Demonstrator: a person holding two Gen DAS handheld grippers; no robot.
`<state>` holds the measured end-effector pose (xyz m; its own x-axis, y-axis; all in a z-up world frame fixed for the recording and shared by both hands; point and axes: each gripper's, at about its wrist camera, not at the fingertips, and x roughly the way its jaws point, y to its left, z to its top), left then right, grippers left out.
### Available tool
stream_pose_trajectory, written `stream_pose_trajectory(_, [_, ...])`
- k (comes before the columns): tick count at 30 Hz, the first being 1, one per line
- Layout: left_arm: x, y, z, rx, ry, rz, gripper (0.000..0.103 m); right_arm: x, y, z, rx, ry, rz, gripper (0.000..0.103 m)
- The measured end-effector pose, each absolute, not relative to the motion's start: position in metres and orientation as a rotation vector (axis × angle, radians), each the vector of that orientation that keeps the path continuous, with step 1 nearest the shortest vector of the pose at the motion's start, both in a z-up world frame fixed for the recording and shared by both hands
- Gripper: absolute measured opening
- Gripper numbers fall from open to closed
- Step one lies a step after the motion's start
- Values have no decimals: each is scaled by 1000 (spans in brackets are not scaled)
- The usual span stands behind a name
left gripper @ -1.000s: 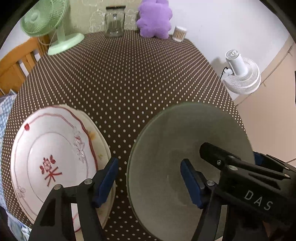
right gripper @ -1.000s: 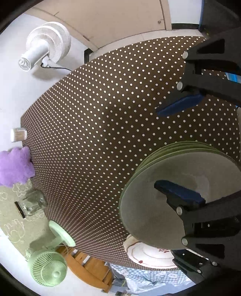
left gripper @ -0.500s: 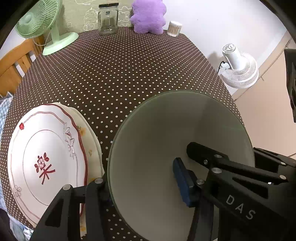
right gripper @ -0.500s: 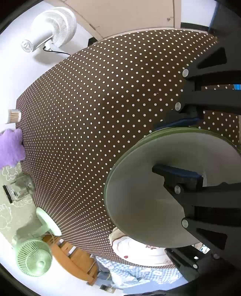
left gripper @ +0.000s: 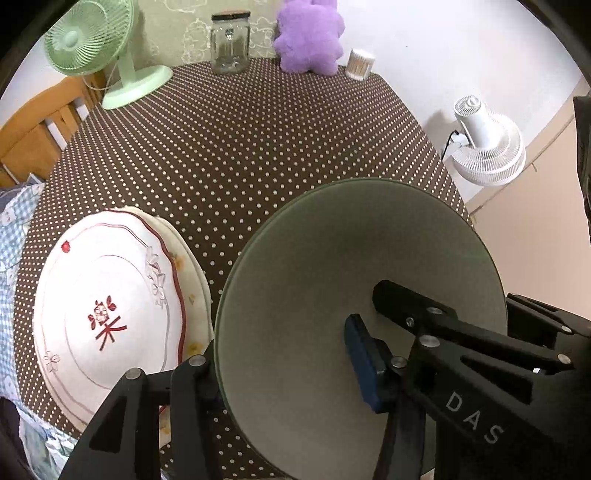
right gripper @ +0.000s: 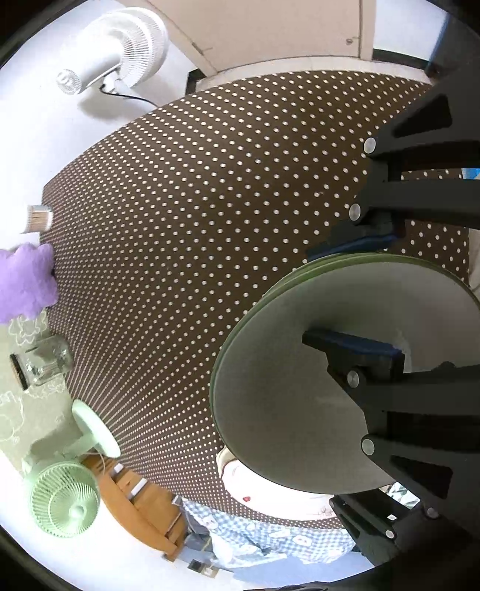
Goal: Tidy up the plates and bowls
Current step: 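Carry the stacked bowls with the right gripper over the plate stack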
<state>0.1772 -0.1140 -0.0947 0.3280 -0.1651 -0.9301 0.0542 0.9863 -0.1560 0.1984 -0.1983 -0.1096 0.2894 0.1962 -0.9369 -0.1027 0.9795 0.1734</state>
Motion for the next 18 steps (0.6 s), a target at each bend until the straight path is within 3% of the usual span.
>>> stream_pose_trajectory(18, [167, -88, -57, -117, 1170, -83, 52, 189, -174, -68, 62, 1203, 253, 42])
